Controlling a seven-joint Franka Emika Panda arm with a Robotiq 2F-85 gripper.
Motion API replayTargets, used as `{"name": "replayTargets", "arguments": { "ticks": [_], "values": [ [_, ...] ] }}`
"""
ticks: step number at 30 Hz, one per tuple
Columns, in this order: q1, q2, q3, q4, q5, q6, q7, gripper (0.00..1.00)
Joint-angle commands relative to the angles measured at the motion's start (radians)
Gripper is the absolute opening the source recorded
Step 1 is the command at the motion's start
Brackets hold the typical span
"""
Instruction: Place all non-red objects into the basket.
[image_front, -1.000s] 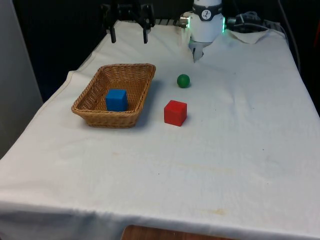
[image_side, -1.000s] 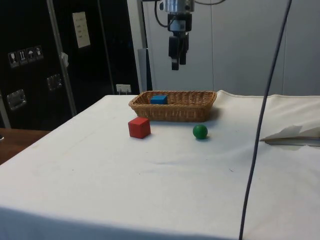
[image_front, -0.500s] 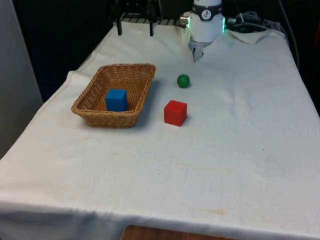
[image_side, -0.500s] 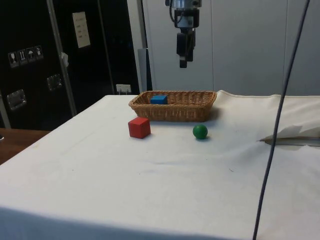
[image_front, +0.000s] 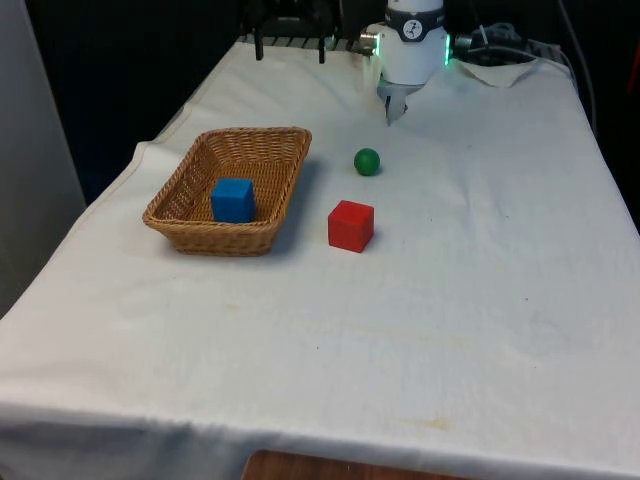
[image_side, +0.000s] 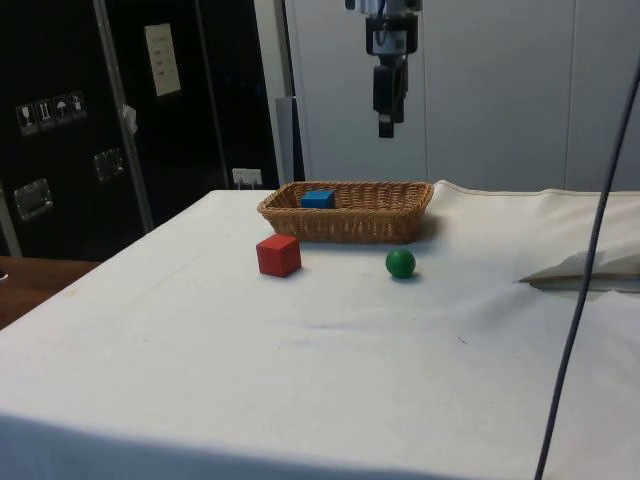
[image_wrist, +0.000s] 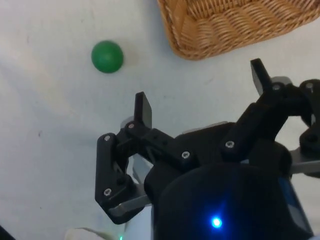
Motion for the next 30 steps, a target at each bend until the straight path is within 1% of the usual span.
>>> {"name": "replayTargets", "arguments": {
  "ticks": [1, 2, 3, 4, 5, 7, 9, 10, 11, 14, 18, 19, 20, 25, 27, 28, 29, 30],
  "values": [
    [-0.007, -0.009, 0.01, -0.01, -0.026, 0.001, 0.025, 1.0],
    [-0.007, -0.017, 0.013, -0.017, -0.032, -0.001, 0.032, 1.0],
    [0.0, -0.015, 0.005, -0.015, -0.013, -0.002, 0.014, 1.0],
    [-0.008, -0.024, 0.016, -0.024, -0.037, -0.002, 0.038, 1.0],
    [-0.007, -0.037, 0.022, -0.039, -0.046, -0.003, 0.052, 1.0],
    [-0.007, -0.042, 0.024, -0.046, -0.05, -0.003, 0.057, 1.0],
    [-0.006, -0.057, 0.032, -0.066, -0.057, -0.002, 0.072, 1.0],
    [0.0, -0.054, 0.023, -0.059, -0.039, -0.004, 0.052, 1.0],
    [-0.006, -0.061, 0.035, -0.072, -0.058, -0.001, 0.075, 1.0],
    [-0.004, -0.066, 0.045, -0.091, -0.054, 0.006, 0.085, 1.0],
    [0.001, -0.06, 0.053, -0.104, -0.044, 0.017, 0.095, 1.0],
    [0.0, -0.064, 0.048, -0.1, -0.041, 0.004, 0.083, 1.0],
    [0.003, -0.056, 0.057, -0.112, -0.04, 0.025, 0.102, 1.0],
    [0.008, -0.042, 0.072, -0.129, -0.029, 0.047, 0.121, 1.0],
    [0.008, -0.038, 0.079, -0.136, -0.028, 0.057, 0.13, 1.0],
    [0.005, -0.039, 0.078, -0.132, -0.031, 0.046, 0.123, 1.0],
    [0.008, -0.035, 0.086, -0.146, -0.028, 0.069, 0.14, 1.0],
    [0.008, -0.034, 0.089, -0.15, -0.028, 0.074, 0.145, 1.0]
  ]
}}
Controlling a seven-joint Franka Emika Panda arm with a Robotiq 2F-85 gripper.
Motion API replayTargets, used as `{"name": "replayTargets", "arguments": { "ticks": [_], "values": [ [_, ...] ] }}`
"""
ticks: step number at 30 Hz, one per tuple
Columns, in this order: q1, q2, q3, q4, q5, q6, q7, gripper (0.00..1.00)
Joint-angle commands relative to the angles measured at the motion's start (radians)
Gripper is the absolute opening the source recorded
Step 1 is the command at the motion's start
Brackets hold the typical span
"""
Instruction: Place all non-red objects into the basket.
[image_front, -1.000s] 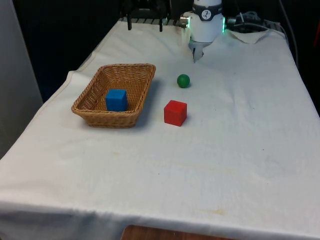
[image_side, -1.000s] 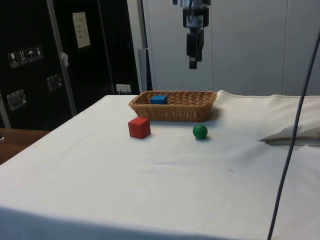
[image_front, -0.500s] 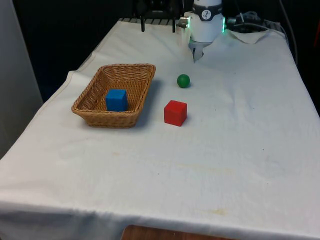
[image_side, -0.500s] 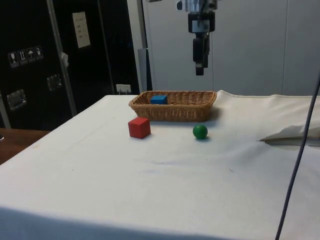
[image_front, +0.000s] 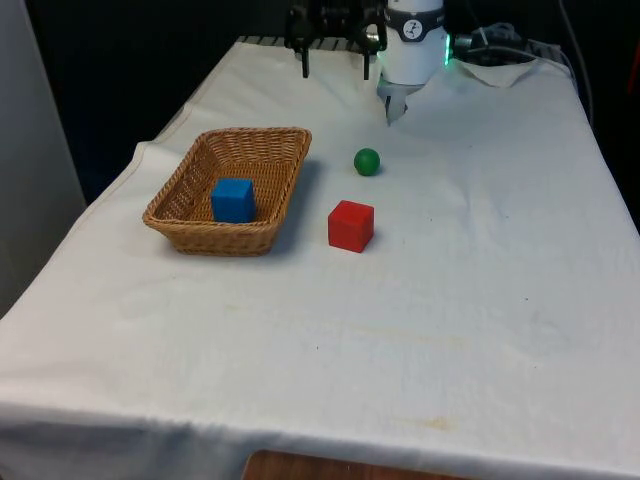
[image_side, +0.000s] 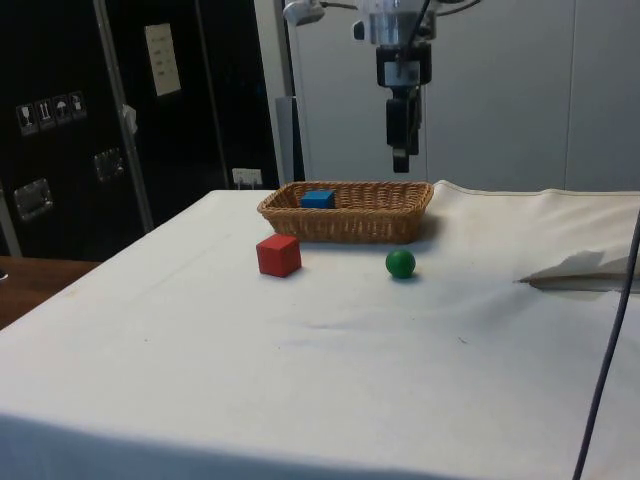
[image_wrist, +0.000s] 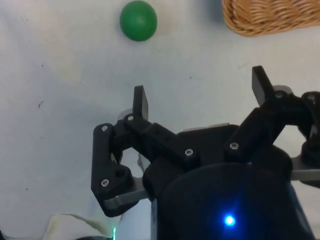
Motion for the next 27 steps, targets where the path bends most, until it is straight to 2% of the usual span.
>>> {"name": "replayTargets", "arguments": {
  "ticks": [1, 6, 8, 9, 14, 15, 16, 19, 20, 21, 22, 23, 27],
  "values": [
    [0.002, 0.001, 0.003, -0.01, 0.003, 0.018, 0.01, 1.0],
    [0.004, 0.007, 0.01, -0.043, 0.008, 0.056, 0.022, 1.0],
    [0.001, 0.005, 0.011, -0.038, 0.001, 0.042, 0.02, 1.0],
    [0.005, 0.009, 0.011, -0.055, 0.01, 0.07, 0.024, 1.0],
    [0.014, 0.027, 0.01, -0.088, 0.032, 0.127, 0.02, 1.0],
    [0.003, 0.021, 0.013, -0.083, 0.01, 0.109, 0.026, 1.0],
    [0.016, 0.033, 0.01, -0.092, 0.038, 0.138, 0.019, 1.0],
    [0.021, 0.051, 0.015, -0.102, 0.059, 0.166, 0.013, 1.0],
    [0.027, 0.07, 0.024, -0.103, 0.081, 0.183, 0.011, 1.0],
    [0.029, 0.079, 0.028, -0.103, 0.092, 0.191, 0.009, 1.0],
    [0.015, 0.078, 0.03, -0.098, 0.067, 0.178, 0.017, 1.0],
    [0.03, 0.087, 0.033, -0.103, 0.102, 0.197, 0.008, 1.0],
    [0.033, 0.123, 0.057, -0.104, 0.145, 0.224, 0.002, 1.0]
  ]
}}
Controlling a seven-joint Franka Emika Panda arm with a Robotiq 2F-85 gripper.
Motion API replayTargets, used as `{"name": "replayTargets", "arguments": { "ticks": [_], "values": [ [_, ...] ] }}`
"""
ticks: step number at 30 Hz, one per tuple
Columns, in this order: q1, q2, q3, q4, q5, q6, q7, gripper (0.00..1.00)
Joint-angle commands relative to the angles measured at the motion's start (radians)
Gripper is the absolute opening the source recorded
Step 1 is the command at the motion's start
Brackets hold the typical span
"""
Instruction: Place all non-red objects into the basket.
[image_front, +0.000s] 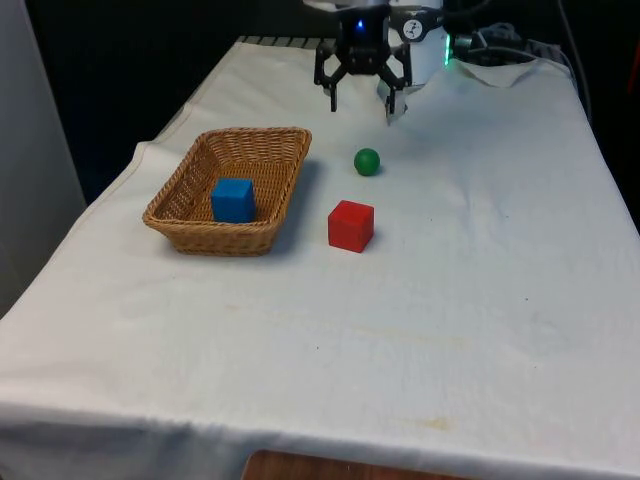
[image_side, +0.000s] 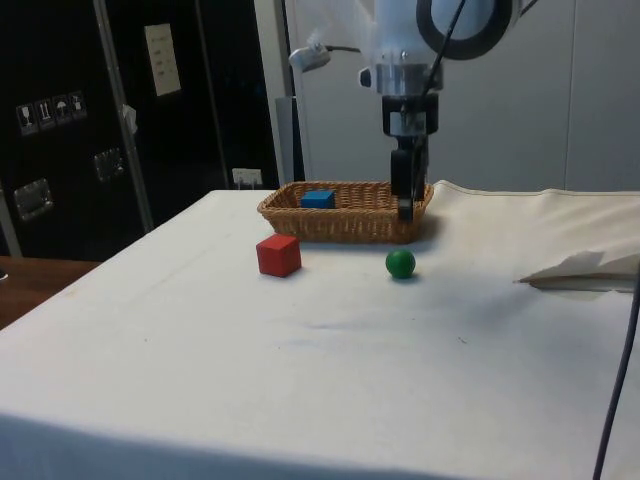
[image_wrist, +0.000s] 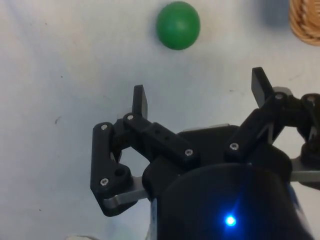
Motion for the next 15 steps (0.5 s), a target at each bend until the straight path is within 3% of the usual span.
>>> {"name": "replayTargets", "arguments": {
  "ticks": [1, 2, 3, 4, 5, 12, 13, 14, 15],
  "values": [
    [0.011, 0.002, 0.003, -0.008, 0.034, 0.014, -0.014, 1.0],
    [0.011, 0.01, 0.008, -0.008, 0.043, 0.019, -0.015, 1.0],
    [0.001, 0.018, 0.01, 0.0, 0.018, 0.013, -0.002, 1.0],
    [0.011, 0.017, 0.012, -0.008, 0.053, 0.024, -0.018, 1.0],
    [0.012, 0.024, 0.016, -0.008, 0.062, 0.028, -0.02, 1.0],
    [0.011, 0.081, 0.043, 0.002, 0.133, 0.061, -0.045, 1.0],
    [0.003, 0.092, 0.04, 0.007, 0.098, 0.059, -0.023, 1.0],
    [0.011, 0.089, 0.046, 0.005, 0.142, 0.064, -0.049, 1.0],
    [0.01, 0.098, 0.05, 0.01, 0.153, 0.069, -0.054, 1.0]
  ]
}}
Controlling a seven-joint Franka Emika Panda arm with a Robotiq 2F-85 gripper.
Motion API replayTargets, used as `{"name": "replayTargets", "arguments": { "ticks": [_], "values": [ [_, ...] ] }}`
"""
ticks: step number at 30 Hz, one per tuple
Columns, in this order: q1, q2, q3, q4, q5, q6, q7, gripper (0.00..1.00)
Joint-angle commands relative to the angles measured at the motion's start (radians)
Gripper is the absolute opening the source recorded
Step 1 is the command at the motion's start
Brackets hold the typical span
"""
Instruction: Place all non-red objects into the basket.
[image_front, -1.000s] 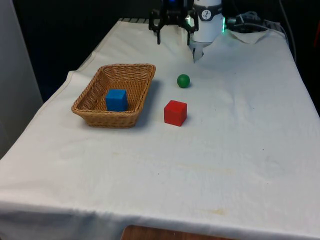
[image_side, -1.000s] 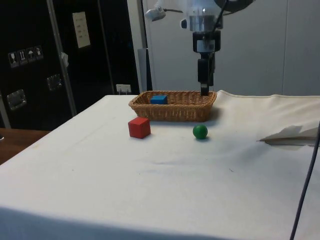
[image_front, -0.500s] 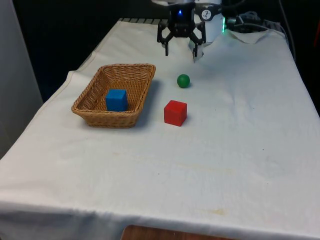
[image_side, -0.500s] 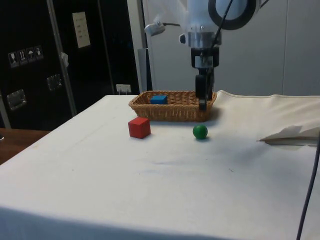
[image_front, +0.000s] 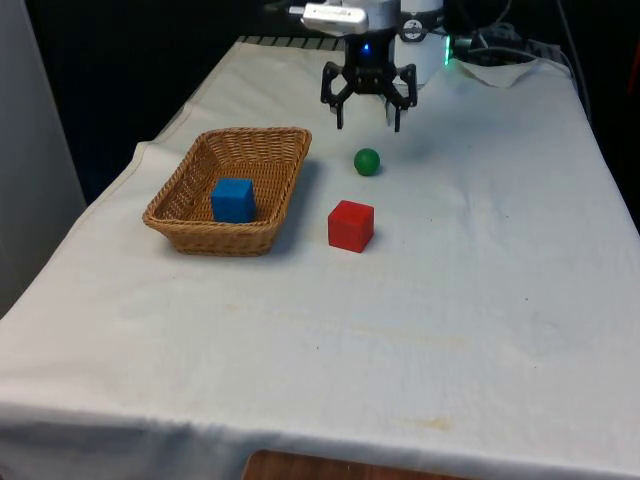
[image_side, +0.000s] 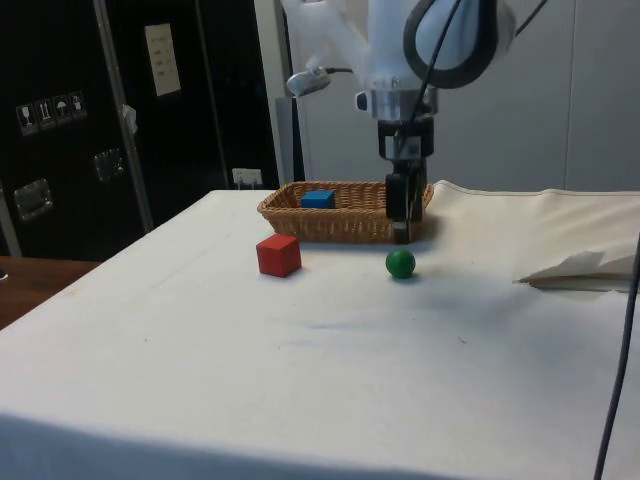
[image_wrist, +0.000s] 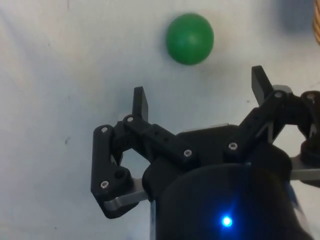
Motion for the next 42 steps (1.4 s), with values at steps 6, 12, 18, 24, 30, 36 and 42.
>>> {"name": "replayTargets", "arguments": {
  "ticks": [6, 12, 18, 24, 30, 36, 42],
  "values": [
    [0.001, 0.057, 0.019, 0.034, 0.059, 0.01, -0.023, 1.0],
    [-0.004, 0.103, 0.05, 0.045, 0.157, 0.048, -0.082, 1.0],
    [-0.005, 0.123, 0.056, 0.047, 0.169, 0.059, -0.085, 1.0],
    [-0.005, 0.153, 0.069, 0.063, 0.178, 0.073, -0.071, 1.0],
    [-0.007, 0.186, 0.082, 0.083, 0.193, 0.086, -0.061, 1.0],
    [-0.007, 0.204, 0.084, 0.088, 0.2, 0.091, -0.058, 1.0],
    [-0.005, 0.207, 0.08, 0.09, 0.194, 0.087, -0.055, 0.98]
  ]
}}
